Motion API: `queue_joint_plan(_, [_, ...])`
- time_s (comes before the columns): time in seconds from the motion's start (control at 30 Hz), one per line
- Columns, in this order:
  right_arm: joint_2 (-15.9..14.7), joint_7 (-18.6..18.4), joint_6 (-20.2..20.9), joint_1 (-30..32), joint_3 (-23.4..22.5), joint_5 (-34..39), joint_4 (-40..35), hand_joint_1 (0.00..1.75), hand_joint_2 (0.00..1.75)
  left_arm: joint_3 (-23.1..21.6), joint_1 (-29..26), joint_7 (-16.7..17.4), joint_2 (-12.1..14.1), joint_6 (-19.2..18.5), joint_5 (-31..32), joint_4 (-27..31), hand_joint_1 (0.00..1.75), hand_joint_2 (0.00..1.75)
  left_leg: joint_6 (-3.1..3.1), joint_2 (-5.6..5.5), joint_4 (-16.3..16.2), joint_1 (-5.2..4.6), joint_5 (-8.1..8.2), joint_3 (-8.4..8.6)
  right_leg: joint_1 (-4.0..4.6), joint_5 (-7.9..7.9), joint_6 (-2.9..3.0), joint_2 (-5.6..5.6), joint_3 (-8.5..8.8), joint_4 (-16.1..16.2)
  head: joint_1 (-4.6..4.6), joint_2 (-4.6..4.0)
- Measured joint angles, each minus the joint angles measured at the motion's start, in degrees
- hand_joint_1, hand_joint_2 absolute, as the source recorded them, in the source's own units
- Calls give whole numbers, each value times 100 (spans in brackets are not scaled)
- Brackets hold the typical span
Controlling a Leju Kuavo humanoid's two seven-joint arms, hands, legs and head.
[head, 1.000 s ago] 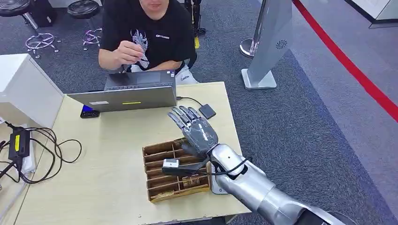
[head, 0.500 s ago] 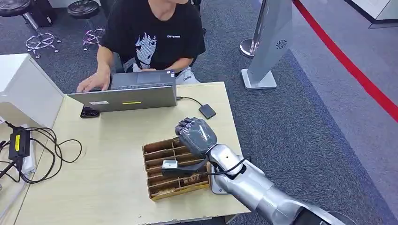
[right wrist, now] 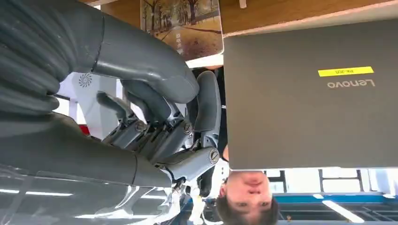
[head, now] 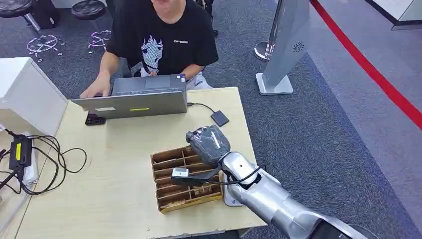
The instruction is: Pass the card to the sensor for recognition and then transmit it.
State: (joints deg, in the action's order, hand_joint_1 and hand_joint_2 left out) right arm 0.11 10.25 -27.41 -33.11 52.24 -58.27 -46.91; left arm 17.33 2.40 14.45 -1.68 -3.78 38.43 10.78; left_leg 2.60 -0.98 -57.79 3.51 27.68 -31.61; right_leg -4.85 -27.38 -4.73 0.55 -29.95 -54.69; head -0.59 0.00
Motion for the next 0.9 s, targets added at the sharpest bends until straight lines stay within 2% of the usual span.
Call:
queue_joint_plan(0.03, [0,0,0,0,0,0,0,10,175,4,0,0,0,0,9,0,0,175,0,0,0,0,0,0,0,0,0,0,0,0,0,0])
queue_joint_plan(0.07, [0,0,-7,0,0,0,0,2,175,13,0,0,0,0,15,0,0,175,0,0,0,0,0,0,0,0,0,0,0,0,0,0])
queue_joint_plan(0.1, [0,0,-15,1,0,0,-4,0,175,20,0,0,0,0,17,0,0,175,0,0,0,0,0,0,0,0,0,0,0,0,0,0])
queue_joint_plan(0.9, [-15,-31,-96,5,0,-11,-68,0,175,120,0,-2,0,0,74,0,0,175,0,0,0,0,0,1,0,0,0,0,0,0,0,0])
